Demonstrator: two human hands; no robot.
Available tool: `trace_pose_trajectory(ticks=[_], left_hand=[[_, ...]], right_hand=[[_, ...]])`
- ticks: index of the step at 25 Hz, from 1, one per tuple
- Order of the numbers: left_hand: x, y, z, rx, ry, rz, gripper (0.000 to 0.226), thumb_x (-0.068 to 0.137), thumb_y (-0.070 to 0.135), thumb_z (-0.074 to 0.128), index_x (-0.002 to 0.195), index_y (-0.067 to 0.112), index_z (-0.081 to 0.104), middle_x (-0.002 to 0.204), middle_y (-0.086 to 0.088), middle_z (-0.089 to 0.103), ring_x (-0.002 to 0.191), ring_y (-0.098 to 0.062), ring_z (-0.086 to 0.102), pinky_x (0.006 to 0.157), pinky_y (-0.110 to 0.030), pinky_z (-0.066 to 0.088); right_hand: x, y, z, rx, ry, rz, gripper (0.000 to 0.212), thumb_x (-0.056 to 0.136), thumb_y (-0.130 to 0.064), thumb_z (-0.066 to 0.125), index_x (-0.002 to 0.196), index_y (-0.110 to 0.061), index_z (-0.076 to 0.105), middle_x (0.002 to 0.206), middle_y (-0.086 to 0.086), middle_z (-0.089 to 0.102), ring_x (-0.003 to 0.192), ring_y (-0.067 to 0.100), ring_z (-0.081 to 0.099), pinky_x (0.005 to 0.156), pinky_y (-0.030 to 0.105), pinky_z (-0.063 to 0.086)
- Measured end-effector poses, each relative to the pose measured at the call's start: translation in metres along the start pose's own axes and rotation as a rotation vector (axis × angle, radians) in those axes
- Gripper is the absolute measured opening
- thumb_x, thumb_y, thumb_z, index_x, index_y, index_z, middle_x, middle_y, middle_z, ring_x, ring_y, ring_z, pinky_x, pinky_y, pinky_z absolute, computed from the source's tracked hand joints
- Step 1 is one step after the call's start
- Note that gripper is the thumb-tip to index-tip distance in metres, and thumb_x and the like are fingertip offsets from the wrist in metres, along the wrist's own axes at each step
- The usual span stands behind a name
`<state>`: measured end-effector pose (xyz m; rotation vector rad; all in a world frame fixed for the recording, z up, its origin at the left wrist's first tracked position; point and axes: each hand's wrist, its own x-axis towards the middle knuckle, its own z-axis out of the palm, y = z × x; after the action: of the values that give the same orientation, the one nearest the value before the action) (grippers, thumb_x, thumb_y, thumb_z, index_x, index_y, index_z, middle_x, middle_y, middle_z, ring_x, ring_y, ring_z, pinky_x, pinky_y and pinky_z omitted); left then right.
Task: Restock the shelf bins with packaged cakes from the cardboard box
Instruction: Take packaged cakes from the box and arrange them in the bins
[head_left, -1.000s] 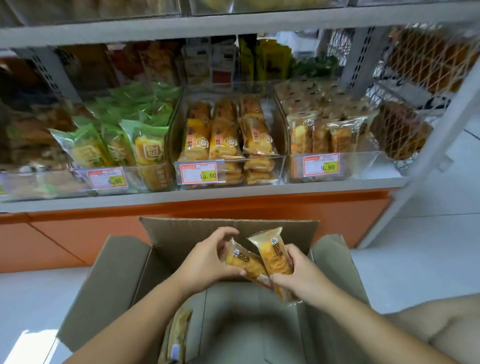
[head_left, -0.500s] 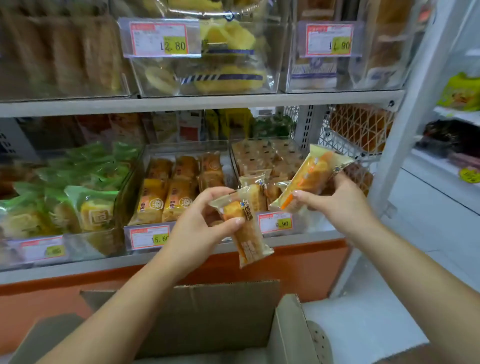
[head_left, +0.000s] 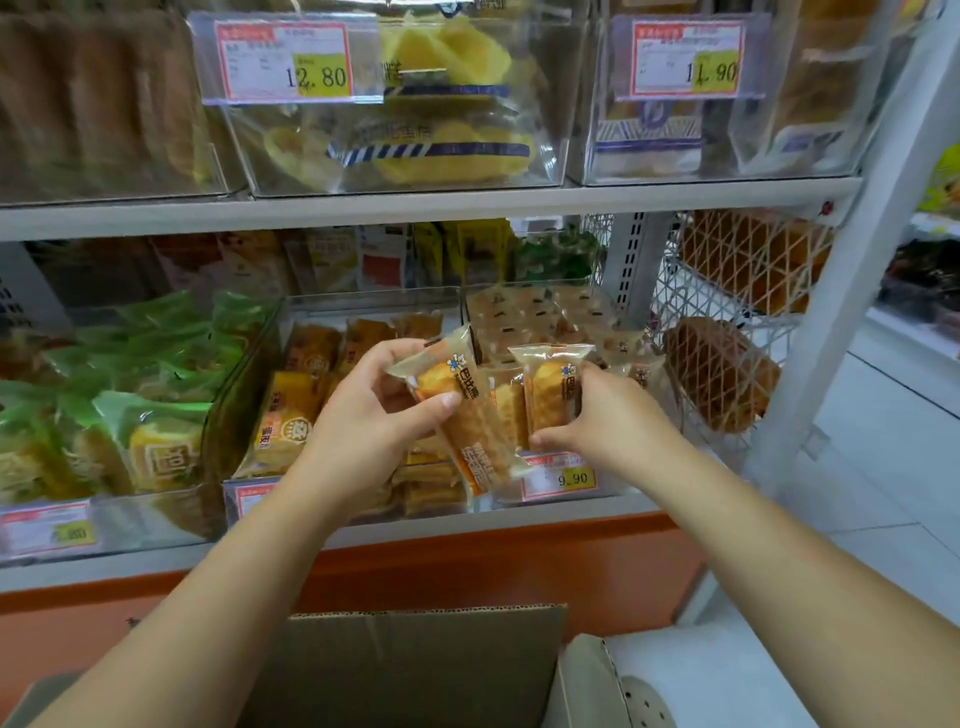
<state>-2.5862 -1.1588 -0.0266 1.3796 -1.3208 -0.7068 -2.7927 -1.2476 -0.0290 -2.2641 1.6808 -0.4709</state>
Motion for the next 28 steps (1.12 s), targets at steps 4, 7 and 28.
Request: trace_pose_trajectory(ticks=[4, 7, 28], left_hand=[[0.000, -0.004, -0.003, -0.012, -0.017, -0.010, 0.042, 0.081, 0.028, 0.076, 0.117, 0.035, 0.057, 0.105, 0.007, 0.072, 0.101, -0.012, 0.068, 0.090, -0.040, 0.056], [0.000, -0.004, -0.004, -0.020, -0.005, -0.018, 0.041, 0.081, 0.026, 0.075, 0.118, 0.033, 0.058, 0.104, 0.007, 0.071, 0.098, -0.010, 0.068, 0.083, -0.033, 0.057], [0.026, 0.078, 0.068, -0.138, -0.180, 0.100, 0.044, 0.084, 0.017, 0.075, 0.125, 0.025, 0.058, 0.106, 0.002, 0.072, 0.100, -0.013, 0.070, 0.083, -0.030, 0.059]], right_hand=[[-0.004, -0.010, -0.030, 0.060, 0.236, -0.123, 0.082, 0.077, -0.053, 0.072, 0.145, -0.032, 0.031, 0.116, 0.002, 0.066, 0.091, 0.019, 0.065, 0.076, 0.030, 0.052], [-0.007, -0.013, -0.021, 0.085, 0.306, -0.191, 0.040, 0.086, -0.044, 0.067, 0.123, -0.029, 0.062, 0.111, -0.003, 0.070, 0.097, 0.016, 0.062, 0.080, 0.026, 0.044], [-0.037, 0.014, -0.070, 0.657, 0.070, -0.202, 0.046, 0.083, -0.029, 0.073, 0.121, -0.042, 0.051, 0.105, -0.021, 0.065, 0.097, -0.003, 0.062, 0.087, 0.030, 0.052]])
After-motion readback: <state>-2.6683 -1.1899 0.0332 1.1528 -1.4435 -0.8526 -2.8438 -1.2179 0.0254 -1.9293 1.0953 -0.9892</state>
